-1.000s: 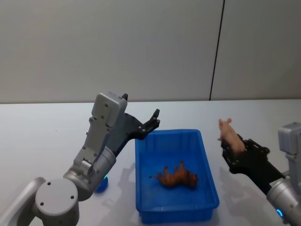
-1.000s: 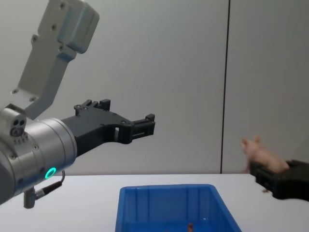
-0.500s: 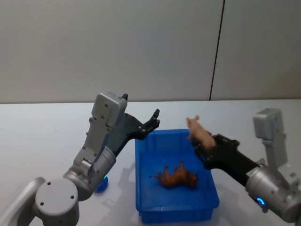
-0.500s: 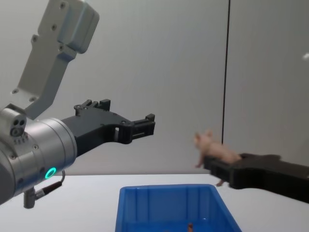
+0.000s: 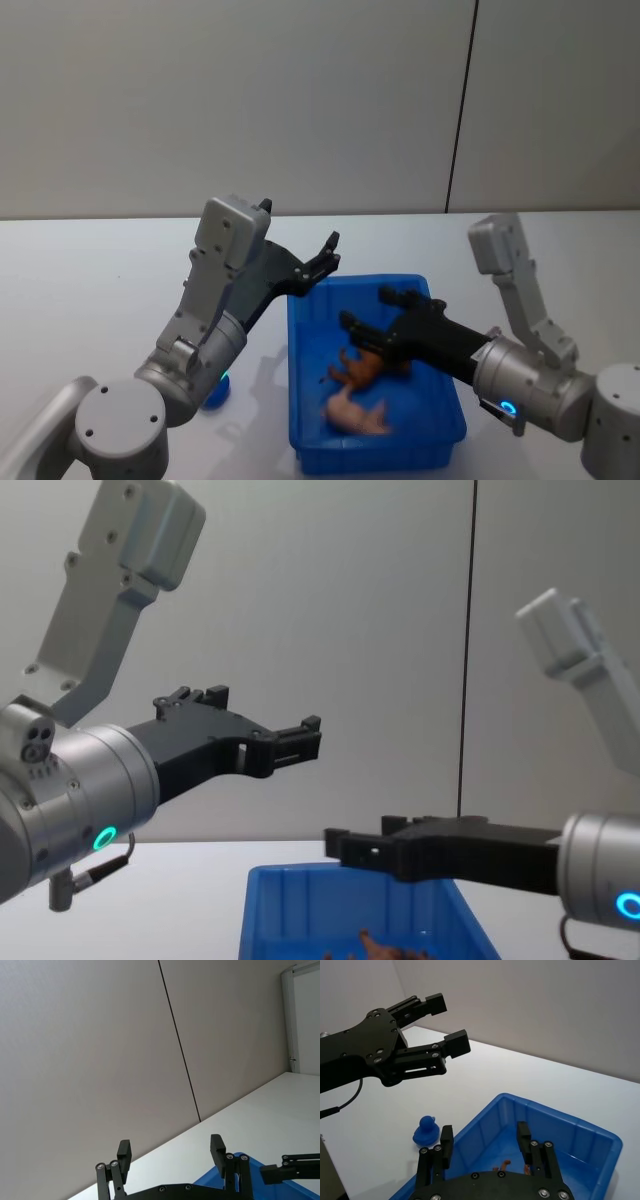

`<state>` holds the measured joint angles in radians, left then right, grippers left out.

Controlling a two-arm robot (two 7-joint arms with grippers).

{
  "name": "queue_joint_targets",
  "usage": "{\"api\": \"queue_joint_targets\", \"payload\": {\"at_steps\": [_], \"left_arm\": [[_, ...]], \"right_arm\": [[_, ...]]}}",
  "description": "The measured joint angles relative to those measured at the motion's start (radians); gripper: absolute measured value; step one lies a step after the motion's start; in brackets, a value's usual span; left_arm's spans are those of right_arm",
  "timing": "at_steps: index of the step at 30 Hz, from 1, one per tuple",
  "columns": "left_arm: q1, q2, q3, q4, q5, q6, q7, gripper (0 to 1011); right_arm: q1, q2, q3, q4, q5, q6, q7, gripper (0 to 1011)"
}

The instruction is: Pick up the two dolls from the table and place them into the box.

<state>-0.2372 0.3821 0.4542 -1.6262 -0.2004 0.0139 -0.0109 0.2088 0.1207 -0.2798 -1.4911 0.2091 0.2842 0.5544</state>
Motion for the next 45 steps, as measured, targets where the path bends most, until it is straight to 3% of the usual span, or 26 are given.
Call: {"api": "queue_joint_targets", "payload": {"at_steps": [3,11,27,45], "left_arm": [[0.000,0.000,0.000,0.000,0.000,0.000,0.000,1001],[0.000,0.000,0.000,0.000,0.000,0.000,0.000,1001],[0.000,0.000,0.000,0.000,0.000,0.000,0.000,1001],[0.000,0.000,0.000,0.000,0.000,0.000,0.000,1001]], "right_arm": [[0.014,-0.007,-0.004,0.014,-0.002,0.014,0.015,830],[0.024,-0.005,-0.004,0.019,0.002,0.007,0.019,1001],[-0.006,0.052,0.051,-0.040,0.038,-0.093,-0.084,1001],[-0.122,0.154,0.144,-0.145,0.082,-0.187,-0.280,1001]]}}
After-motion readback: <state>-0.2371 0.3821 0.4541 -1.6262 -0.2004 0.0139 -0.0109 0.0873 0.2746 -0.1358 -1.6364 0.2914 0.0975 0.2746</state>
